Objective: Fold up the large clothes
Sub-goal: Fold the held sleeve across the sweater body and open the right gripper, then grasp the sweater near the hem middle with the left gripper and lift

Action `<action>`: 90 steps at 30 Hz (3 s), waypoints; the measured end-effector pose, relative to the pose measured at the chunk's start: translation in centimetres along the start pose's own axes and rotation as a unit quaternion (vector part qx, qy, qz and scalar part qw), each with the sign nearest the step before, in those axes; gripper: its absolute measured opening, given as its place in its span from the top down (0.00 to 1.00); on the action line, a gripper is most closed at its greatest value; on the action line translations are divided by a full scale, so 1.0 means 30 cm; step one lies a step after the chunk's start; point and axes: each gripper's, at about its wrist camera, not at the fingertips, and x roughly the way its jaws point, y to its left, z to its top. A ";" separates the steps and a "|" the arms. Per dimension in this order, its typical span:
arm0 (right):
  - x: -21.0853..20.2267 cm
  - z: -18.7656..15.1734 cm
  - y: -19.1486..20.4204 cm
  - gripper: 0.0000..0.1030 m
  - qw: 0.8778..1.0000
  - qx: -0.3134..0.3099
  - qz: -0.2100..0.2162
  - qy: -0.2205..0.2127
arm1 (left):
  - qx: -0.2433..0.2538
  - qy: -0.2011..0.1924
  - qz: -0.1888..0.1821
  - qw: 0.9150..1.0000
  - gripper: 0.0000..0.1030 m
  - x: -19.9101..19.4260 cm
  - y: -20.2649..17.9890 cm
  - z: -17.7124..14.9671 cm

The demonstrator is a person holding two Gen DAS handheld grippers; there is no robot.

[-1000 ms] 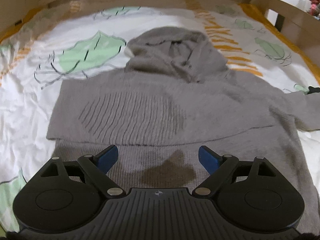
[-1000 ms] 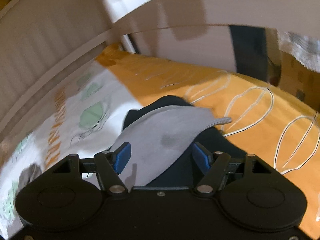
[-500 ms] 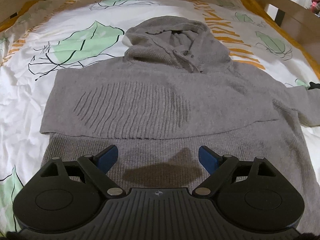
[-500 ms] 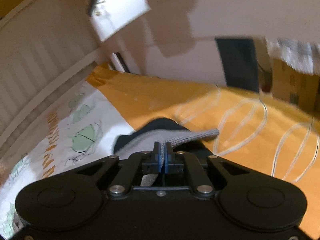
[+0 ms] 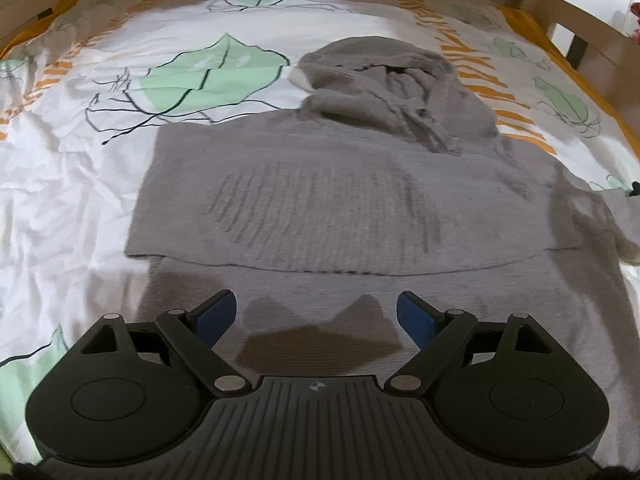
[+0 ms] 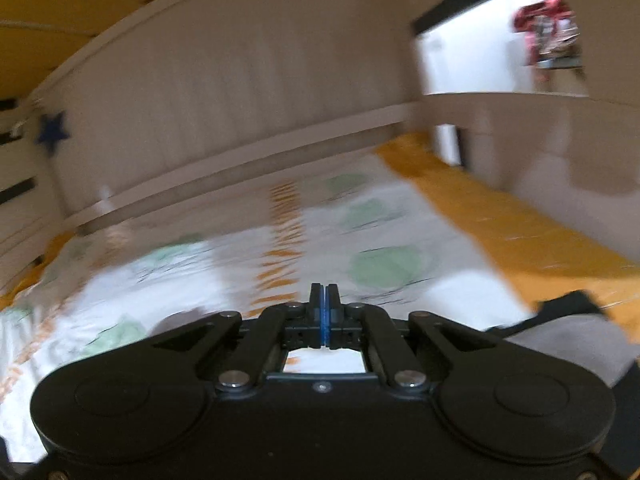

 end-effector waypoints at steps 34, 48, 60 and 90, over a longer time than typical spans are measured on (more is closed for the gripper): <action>-0.037 -0.223 -0.698 0.84 0.943 0.216 -0.251 -0.018 | 0.005 -0.083 0.010 0.997 0.00 0.112 0.042 -0.092; 0.017 -0.053 -0.003 0.84 1.000 0.015 -0.016 -0.019 | 0.004 -0.081 0.010 0.997 0.00 0.113 0.041 -0.090; 0.294 -0.468 0.517 0.82 0.978 -0.075 0.119 0.151 | 0.003 -0.080 0.007 0.997 0.00 0.115 0.042 -0.088; 0.298 -0.485 0.339 0.33 0.951 0.079 0.285 0.087 | 0.120 -0.042 -0.075 0.989 0.09 0.014 -0.147 0.073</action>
